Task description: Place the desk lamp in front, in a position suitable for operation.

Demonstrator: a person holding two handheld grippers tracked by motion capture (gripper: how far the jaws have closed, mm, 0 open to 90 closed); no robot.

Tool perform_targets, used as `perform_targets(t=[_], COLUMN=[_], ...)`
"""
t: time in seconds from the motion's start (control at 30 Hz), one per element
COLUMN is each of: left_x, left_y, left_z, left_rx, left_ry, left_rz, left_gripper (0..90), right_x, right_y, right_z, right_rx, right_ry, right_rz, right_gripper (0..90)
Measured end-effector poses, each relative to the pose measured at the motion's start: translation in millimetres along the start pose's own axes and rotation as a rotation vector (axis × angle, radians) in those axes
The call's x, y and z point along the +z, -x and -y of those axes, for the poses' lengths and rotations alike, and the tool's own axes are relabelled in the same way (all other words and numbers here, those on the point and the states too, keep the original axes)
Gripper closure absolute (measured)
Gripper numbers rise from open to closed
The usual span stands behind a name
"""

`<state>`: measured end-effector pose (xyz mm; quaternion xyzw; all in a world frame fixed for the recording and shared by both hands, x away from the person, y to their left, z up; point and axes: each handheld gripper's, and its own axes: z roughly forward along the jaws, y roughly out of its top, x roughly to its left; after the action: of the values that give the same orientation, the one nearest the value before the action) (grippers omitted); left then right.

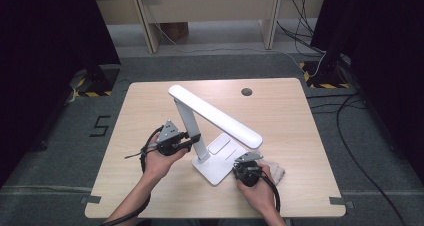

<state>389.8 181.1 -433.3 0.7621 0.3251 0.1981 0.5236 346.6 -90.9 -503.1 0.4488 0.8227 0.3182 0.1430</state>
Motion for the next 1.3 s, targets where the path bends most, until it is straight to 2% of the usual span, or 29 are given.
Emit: perform_targets(t=[0.13,0.37,0.63,0.87,1.1,1.3], left_x=[-12.5,-32.6,-46.3,-52.3,-54.8,-53.3], left_y=[4.4,15.3,26.6,29.6,34.9,37.1], left_z=[2.6,10.3,20.1,24.4,29.6,32.3], left_rx=[0.030,0.026,0.018,0.009,-0.003,0.006], left_ry=[-0.025,-0.044,-0.045,-0.040,-0.026,-0.028], left_rz=[-0.018,-0.041,-0.057,-0.057,-0.057,-0.063], left_gripper=[69.1,66.5,63.2,61.6,59.7,59.2], right_x=[3.5,9.1,15.6,20.8,26.1,26.8], right_y=[0.6,-0.5,0.8,-1.1,3.1,3.8], right_z=[-4.0,-10.9,-18.7,-26.8,-32.6,-33.9], right_rx=[-0.002,-0.015,-0.015,-0.024,-0.027,-0.028], right_ry=[0.002,-0.001,0.001,-0.007,-0.009,-0.014], right_rz=[0.010,0.016,0.018,0.025,0.028,0.030], right_gripper=[87.5,87.6,87.6,87.6,87.2,86.2])
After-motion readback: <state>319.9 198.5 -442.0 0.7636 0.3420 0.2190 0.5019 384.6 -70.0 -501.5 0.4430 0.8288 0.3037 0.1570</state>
